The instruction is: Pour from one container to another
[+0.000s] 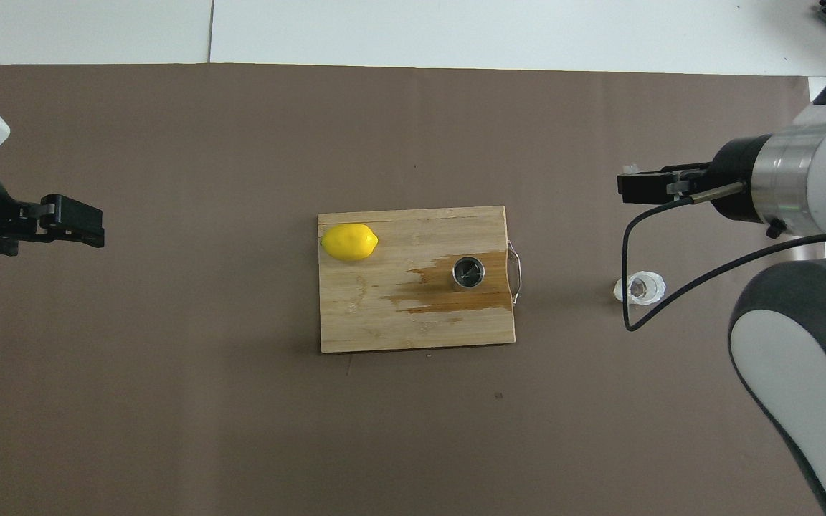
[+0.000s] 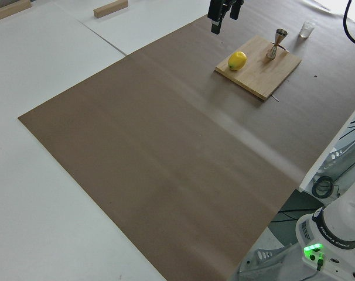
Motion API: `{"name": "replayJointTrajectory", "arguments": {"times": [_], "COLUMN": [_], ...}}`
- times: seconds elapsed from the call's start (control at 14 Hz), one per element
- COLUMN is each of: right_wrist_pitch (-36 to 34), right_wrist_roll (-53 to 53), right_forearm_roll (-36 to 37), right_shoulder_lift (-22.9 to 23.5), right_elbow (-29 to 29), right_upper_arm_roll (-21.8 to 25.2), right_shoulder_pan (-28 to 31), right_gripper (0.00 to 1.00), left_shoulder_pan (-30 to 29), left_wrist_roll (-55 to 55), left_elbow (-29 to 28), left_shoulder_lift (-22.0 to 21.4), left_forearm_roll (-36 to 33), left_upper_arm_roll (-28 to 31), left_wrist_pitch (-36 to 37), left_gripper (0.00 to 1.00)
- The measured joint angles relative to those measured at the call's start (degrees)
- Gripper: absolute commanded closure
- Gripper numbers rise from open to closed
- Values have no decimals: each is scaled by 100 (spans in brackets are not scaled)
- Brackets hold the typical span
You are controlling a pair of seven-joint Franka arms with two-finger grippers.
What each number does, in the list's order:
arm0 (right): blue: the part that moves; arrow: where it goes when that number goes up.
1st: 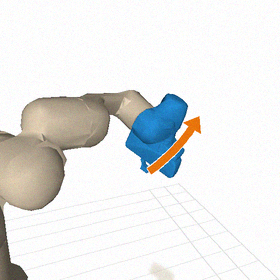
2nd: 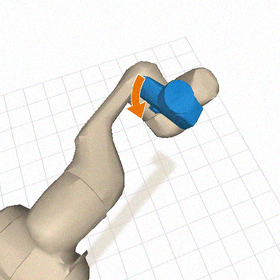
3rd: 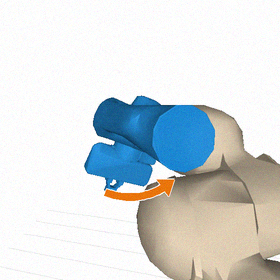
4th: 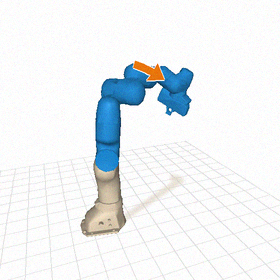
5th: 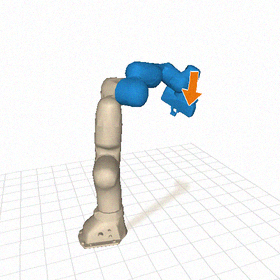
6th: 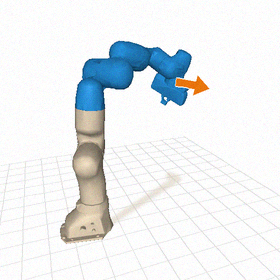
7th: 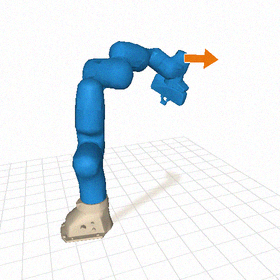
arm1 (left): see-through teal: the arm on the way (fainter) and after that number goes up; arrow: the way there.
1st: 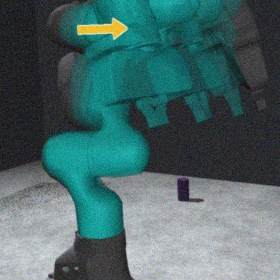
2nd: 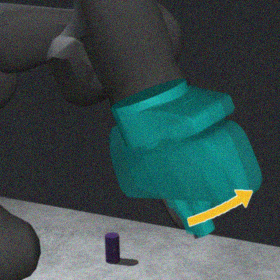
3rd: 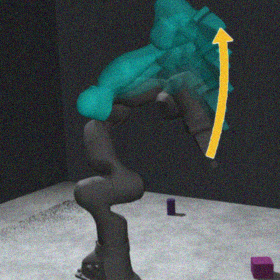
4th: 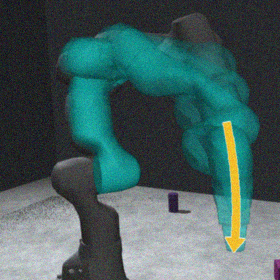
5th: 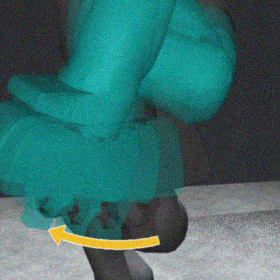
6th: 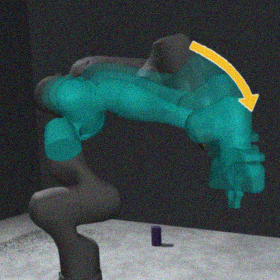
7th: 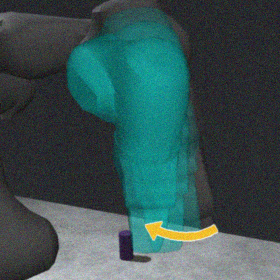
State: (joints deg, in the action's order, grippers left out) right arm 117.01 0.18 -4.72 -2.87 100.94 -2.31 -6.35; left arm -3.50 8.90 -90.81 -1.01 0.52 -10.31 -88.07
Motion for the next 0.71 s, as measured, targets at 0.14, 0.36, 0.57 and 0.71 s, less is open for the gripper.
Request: {"name": "replayJointTrajectory", "arguments": {"times": [0.14,0.36,0.57,0.71], "right_wrist_pitch": [-435,-1092,-1389,-1653], "right_wrist_roll": [-336,-793,-975,-977], "right_forearm_roll": [389,480,481,491], "right_shoulder_lift": [10,60,168,349], "right_elbow": [-208,-525,-672,-914], "right_upper_arm_roll": [4,11,16,22], "right_shoulder_pan": [73,242,516,672], "right_gripper": [0,0,0,0], "left_shoulder_pan": [0,0,0,0], "left_wrist_roll": [0,0,0,0], "left_elbow": [0,0,0,0], "left_shoulder_lift": [0,0,0,0], "left_forearm_roll": [0,0,0,0], "left_upper_arm_roll": [0,0,0,0], "left_wrist_pitch": [0,0,0,0], "left_gripper": [0,0,0,0]}}
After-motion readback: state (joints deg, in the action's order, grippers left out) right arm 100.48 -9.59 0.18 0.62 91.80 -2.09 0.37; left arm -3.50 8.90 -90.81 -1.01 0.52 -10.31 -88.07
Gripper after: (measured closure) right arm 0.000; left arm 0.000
